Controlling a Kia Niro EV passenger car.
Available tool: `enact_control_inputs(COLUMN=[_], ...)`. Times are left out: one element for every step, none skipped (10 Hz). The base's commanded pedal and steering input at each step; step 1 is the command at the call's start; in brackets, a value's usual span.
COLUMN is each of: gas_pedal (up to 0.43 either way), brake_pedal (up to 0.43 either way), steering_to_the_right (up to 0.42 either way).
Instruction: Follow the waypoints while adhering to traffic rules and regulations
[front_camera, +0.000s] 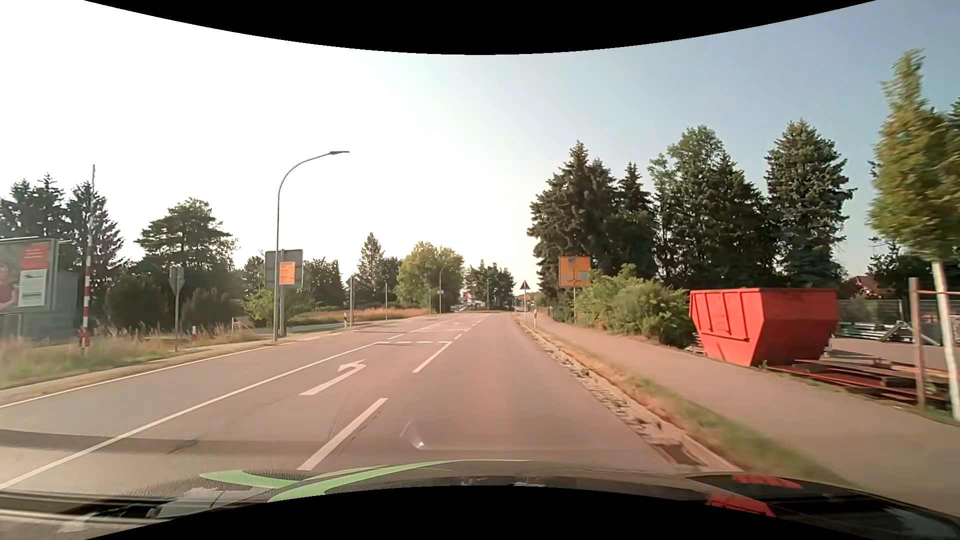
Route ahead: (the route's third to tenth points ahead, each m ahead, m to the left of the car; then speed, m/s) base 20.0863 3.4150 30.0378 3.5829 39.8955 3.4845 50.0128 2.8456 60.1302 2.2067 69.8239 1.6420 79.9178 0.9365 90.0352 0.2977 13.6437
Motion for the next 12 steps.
enact_control_inputs(gas_pedal=[0.079,0.047,0.02,0.008,0.0,0.0,0.0,0.0,0.0,0.0,0.0,0.008], brake_pedal=[0.0,0.0,0.0,0.0,0.0,0.0,0.0,0.0,0.0,0.0,0.0,0.0], steering_to_the_right=[0.002,0.002,0.002,0.002,0.002,0.004,0.007,0.007,0.007,0.007,0.006,0.004])
